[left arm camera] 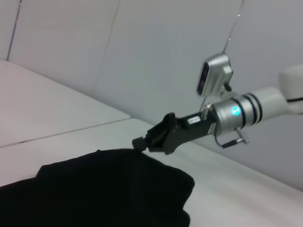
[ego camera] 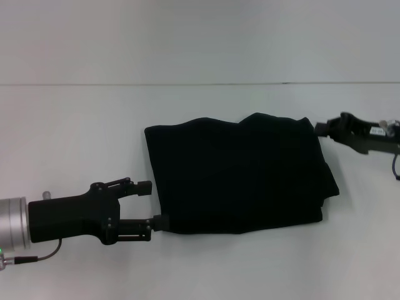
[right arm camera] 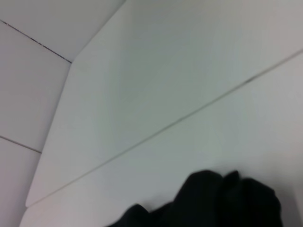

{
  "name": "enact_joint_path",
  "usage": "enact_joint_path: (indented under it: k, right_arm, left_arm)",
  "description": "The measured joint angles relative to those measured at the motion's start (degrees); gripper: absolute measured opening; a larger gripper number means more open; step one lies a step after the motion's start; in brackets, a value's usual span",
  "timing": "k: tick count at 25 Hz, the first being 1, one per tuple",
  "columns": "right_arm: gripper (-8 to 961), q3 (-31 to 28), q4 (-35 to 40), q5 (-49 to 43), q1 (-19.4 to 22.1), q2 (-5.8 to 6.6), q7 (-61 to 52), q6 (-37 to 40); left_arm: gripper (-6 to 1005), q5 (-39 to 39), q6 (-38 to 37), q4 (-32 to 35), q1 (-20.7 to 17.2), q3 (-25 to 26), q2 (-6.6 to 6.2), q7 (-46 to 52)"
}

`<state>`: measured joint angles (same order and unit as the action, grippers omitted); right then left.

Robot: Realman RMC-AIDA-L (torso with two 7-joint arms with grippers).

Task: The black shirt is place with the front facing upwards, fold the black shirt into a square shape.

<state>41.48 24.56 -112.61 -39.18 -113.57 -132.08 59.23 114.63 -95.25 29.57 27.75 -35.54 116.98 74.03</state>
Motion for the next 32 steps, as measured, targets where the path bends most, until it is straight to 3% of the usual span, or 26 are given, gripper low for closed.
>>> enact_joint_path:
  k: [13, 20, 26, 32]
  right_arm:
    - [55, -4.95, -0.89, 0.29, 4.23, -2.92, 5.91, -0.06]
    - [66, -8.93, -1.8, 0.29, 5.22, -2.97, 10.28, 2.64]
    - [191, -12.41, -1.89, 3.71, 7.82, -3.38, 17.54, 7.59]
    - [340, -12.46, -2.72, 4.06, 10.48, -1.52, 21.14, 15.35]
  left_arm:
    - [921, -0.65, -3.33, -0.18, 0.88, 0.05, 0.65, 2.75]
    - [921, -1.51, -3.56, -0.22, 1.89, 0.83, 1.01, 4.07]
    - [921, -3.35, -3.5, -0.83, 1.78, 0.87, 1.05, 5.11]
    - [921, -4.1, -3.13, -2.77, 0.95, 2.14, 0.77, 5.15]
